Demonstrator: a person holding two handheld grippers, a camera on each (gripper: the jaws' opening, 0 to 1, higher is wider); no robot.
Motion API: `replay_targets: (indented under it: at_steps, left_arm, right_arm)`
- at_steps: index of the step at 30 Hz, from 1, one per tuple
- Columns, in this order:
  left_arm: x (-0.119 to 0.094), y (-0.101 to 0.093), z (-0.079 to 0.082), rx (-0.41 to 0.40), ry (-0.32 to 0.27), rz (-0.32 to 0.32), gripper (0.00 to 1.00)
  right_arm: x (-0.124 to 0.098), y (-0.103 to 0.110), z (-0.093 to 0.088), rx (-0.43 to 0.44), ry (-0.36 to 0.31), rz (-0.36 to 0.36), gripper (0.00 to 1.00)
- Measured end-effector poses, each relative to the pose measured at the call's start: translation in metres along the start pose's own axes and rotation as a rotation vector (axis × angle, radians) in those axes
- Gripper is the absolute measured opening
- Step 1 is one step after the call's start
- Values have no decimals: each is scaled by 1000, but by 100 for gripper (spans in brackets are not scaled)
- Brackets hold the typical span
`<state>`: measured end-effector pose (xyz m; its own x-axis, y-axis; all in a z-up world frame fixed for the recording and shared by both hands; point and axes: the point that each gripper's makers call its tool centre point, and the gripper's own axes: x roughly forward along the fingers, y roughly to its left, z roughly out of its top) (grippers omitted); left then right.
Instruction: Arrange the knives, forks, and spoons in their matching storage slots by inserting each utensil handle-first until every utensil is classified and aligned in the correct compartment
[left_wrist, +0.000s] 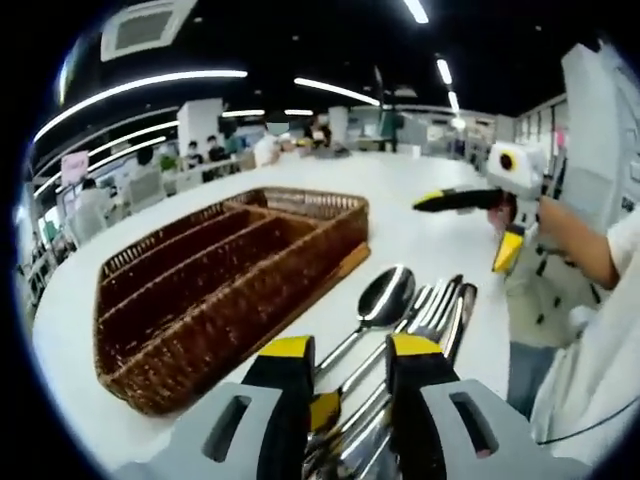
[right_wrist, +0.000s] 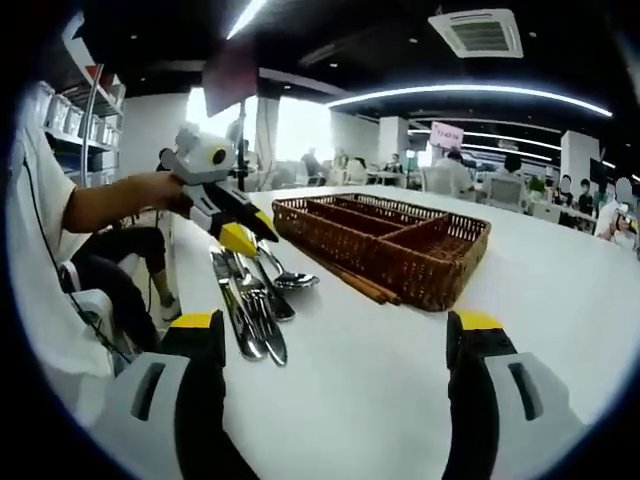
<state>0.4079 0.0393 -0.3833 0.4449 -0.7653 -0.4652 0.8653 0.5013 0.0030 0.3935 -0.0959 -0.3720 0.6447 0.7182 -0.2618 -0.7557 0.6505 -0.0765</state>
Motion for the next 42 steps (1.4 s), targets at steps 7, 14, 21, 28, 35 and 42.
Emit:
replay_targets:
  at_steps: [7, 14, 21, 28, 35, 42]
  left_arm:
    - [8, -27, -1, 33, 38, -15, 26]
    - [10, -31, -5, 40, 56, -32, 26]
    - [12, -21, -9, 62, 105, -55, 16]
    - [16, -19, -12, 118, 178, -74, 16]
    - [22, -28, -13, 154, 230, -123, 12]
    - [24, -46, -18, 167, 276, -136, 8]
  right_arm:
    - [-4, 2, 0, -18, 11, -6, 94]
    - [-10, 10, 4, -14, -9, 2, 94]
    - [-10, 13, 4, -18, -12, 0, 94]
    - [-9, 13, 1, -35, -1, -15, 93]
    - [-8, 16, -11, -45, 33, -22, 89]
    - [-13, 17, -12, -49, 33, -25, 88]
